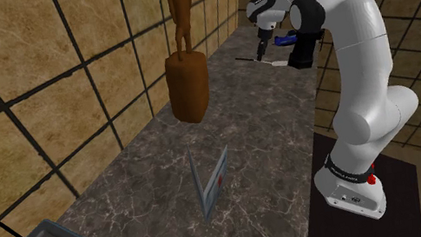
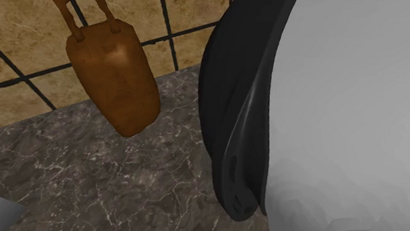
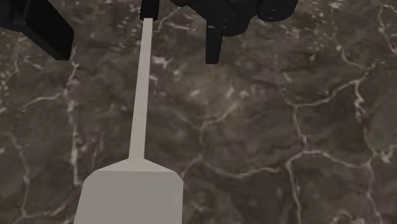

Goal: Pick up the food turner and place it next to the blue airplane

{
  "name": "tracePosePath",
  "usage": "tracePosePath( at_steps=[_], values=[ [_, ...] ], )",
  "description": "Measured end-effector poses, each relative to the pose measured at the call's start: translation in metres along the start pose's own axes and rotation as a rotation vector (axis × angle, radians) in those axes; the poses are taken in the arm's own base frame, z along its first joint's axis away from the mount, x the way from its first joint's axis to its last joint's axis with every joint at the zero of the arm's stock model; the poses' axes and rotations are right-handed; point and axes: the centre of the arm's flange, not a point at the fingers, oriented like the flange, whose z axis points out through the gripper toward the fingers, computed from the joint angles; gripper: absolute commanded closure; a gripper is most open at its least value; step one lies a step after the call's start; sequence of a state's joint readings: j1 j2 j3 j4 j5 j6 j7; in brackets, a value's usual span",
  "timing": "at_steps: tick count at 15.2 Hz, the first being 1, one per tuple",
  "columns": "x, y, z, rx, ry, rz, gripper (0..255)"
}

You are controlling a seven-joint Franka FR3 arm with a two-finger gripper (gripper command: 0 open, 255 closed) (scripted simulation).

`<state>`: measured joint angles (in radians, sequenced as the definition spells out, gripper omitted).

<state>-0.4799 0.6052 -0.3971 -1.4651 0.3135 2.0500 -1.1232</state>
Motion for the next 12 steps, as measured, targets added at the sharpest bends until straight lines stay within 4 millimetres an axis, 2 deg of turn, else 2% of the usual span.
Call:
tracePosePath(
  at_steps=[2, 6, 12],
  values=[
    [0.0, -0.001, -0.007, 0.0, 0.0, 0.0, 0],
    [-0.001, 0.001, -0.045, -0.001, 0.001, 0.0, 0],
    [0.0, 0.0, -0.05, 0.0, 0.0, 0.0, 0]
  ],
)
